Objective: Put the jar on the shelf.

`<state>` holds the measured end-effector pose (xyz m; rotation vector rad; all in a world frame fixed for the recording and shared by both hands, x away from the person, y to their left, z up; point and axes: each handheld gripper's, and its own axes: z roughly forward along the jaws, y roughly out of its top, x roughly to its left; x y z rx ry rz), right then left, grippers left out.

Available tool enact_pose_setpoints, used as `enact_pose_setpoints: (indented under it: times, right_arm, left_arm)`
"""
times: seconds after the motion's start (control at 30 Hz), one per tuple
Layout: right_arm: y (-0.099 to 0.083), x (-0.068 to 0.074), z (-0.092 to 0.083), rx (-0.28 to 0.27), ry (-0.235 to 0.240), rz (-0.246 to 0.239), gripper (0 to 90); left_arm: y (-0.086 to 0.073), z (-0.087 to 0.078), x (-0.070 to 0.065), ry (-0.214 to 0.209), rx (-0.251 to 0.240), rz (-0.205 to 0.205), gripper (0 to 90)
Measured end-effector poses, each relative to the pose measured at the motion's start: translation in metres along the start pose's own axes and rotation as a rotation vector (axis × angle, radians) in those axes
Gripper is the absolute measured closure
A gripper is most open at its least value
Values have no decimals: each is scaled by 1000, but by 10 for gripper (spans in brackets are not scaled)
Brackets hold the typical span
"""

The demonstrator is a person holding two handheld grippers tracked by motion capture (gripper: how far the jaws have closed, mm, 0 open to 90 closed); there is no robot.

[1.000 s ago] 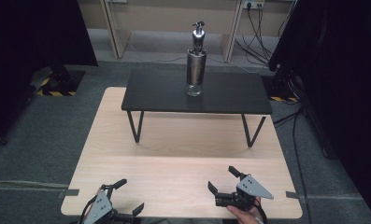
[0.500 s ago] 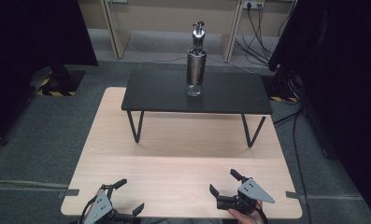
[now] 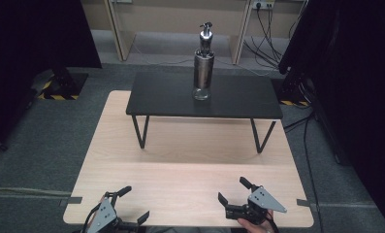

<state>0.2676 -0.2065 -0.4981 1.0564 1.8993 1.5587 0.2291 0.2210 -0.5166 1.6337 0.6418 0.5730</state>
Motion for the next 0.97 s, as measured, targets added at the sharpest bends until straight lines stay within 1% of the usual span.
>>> enact_pose_setpoints:
  times: [0.07, 0.2, 0.47, 0.57, 0.97]
  right_arm:
    - [0, 0, 0, 0, 0, 0, 24]
    - [-7, 0, -8, 3, -16, -3, 24]
    - [-15, -2, -24, -9, -36, 24, 24]
    - [-18, -2, -28, -12, -42, 27, 24]
    - [-20, -3, -27, -7, -43, 34, 23]
  left_arm:
    - [0, 0, 0, 0, -1, -1, 5]
    - [0, 1, 0, -4, 1, 0, 5]
    - [0, 1, 0, -2, 2, 0, 5]
    - [0, 1, -1, -4, 3, 2, 5]
    - [0, 1, -1, -3, 1, 3, 5]
